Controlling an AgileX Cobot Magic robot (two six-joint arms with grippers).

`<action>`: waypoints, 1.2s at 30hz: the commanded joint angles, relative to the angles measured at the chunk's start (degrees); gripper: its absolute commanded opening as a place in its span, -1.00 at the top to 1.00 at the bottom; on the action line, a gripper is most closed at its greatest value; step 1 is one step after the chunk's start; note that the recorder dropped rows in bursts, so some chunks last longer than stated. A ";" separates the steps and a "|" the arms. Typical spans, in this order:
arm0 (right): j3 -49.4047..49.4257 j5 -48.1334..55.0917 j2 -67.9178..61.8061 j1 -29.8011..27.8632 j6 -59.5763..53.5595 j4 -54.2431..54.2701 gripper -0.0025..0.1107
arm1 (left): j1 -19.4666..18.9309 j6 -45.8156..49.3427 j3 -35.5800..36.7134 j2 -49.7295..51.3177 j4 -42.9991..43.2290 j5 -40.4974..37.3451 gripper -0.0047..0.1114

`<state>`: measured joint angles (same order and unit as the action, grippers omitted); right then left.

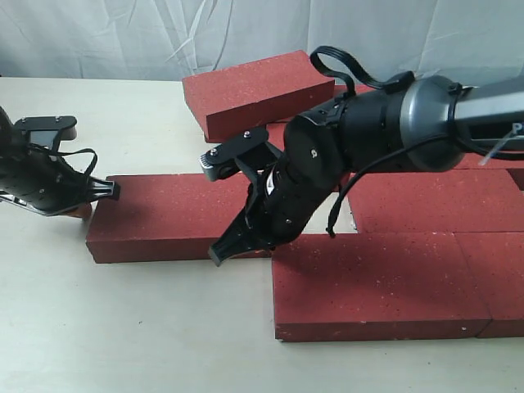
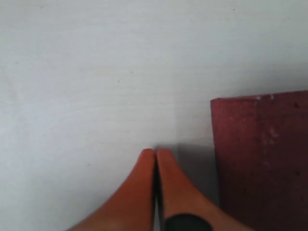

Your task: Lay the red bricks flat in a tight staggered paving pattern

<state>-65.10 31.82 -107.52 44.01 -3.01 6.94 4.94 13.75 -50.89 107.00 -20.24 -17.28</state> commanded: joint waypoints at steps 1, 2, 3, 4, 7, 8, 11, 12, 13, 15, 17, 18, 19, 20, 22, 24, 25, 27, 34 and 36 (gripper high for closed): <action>0.26 -0.83 -1.03 0.04 -0.37 -1.21 0.97 | 0.36 -0.22 0.06 0.30 -1.45 -0.14 0.92; 0.26 -0.99 -1.23 0.04 -0.37 -1.19 0.97 | 0.36 -0.22 0.06 0.30 -1.88 -0.14 0.92; 0.26 -1.09 -1.24 0.04 -0.37 -1.19 0.97 | 0.36 0.04 0.06 0.30 -2.26 -0.14 0.92; 0.26 -1.23 -1.24 0.04 -0.37 -1.38 0.97 | 0.36 0.19 0.06 0.30 -2.27 -0.14 0.92; 0.26 -1.99 -1.24 0.04 -0.37 -2.06 0.97 | 0.36 0.19 0.06 0.30 -2.27 -0.14 0.92; 0.26 -2.26 -1.24 0.04 -0.37 -2.62 0.97 | 0.36 0.19 0.06 0.30 -2.27 -0.14 0.92; 0.26 -2.47 -1.24 0.04 -0.37 -3.80 0.97 | 0.36 0.19 0.06 0.30 -2.27 -0.14 0.92; 0.26 -2.61 -1.24 0.04 -0.37 -3.91 0.97 | 0.36 0.19 0.06 0.30 -2.27 -0.14 0.92; 0.26 -2.61 -1.24 0.04 -0.37 -3.91 0.97 | 0.36 0.19 0.06 0.30 -2.27 -0.14 0.92; 0.26 -2.61 -1.24 0.04 -0.37 -3.91 0.97 | 0.36 0.19 0.06 0.30 -2.27 -0.14 0.92; 0.26 -2.38 -1.24 0.04 -0.37 -3.91 0.97 | 0.36 0.19 0.06 0.30 -2.27 -0.14 0.92; 0.26 -2.12 -1.24 0.04 -0.37 -3.91 0.97 | 0.36 0.19 0.06 0.30 -2.27 -0.14 0.92; 0.26 -1.79 -1.12 0.04 -0.37 -3.91 0.97 | 0.36 0.19 0.06 0.30 -2.27 -0.14 0.92; 0.26 -1.14 -0.71 0.04 -0.37 -3.65 0.97 | 0.36 0.19 0.06 0.30 -2.27 -0.14 0.92; -0.09 0.55 0.40 0.04 -0.37 -3.64 0.97 | 0.36 0.19 0.06 0.30 -2.27 -0.14 0.92; -1.12 3.47 2.32 0.04 0.17 -3.64 0.97 | 0.36 0.19 0.06 0.30 -2.27 -0.14 0.92; -1.63 4.37 3.44 -0.07 0.61 -3.87 0.97 | 0.36 0.17 0.06 0.30 -2.38 -0.14 0.92; -2.47 5.23 5.95 -0.07 4.08 -6.94 0.97 | 0.36 0.17 0.06 0.30 -2.78 -0.14 0.92; -2.60 7.15 10.66 -0.07 18.94 -23.23 0.97 | 3.27 0.46 0.06 0.30 -3.10 0.91 0.92; -2.60 8.09 10.78 -0.07 20.01 -25.17 0.97 | 4.28 0.59 0.06 0.30 -3.10 1.45 0.92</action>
<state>-67.54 38.48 -97.27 44.01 13.89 -14.51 7.69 14.08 -50.89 107.00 -22.62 -16.87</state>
